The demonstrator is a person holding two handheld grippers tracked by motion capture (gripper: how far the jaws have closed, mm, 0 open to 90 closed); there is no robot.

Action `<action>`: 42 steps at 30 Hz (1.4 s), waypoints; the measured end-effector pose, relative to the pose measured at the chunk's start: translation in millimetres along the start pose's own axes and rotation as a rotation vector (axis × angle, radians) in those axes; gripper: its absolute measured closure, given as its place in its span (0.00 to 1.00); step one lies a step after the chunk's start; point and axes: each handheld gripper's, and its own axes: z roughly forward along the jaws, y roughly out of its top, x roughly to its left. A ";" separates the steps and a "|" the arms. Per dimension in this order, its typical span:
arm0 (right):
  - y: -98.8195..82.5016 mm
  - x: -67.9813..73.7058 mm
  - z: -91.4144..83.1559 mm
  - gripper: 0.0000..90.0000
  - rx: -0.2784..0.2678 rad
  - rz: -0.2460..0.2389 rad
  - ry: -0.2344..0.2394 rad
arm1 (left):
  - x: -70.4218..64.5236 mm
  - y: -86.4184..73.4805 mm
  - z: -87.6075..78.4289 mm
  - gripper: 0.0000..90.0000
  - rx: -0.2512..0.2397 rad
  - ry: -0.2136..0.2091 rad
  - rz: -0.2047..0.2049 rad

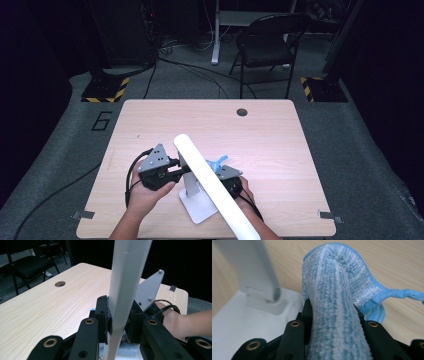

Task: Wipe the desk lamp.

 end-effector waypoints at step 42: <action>-23.7 -56.8 -22.5 0.73 0.063 0.267 -0.114 | 7.9 -7.4 7.3 0.83 0.026 -0.026 -0.001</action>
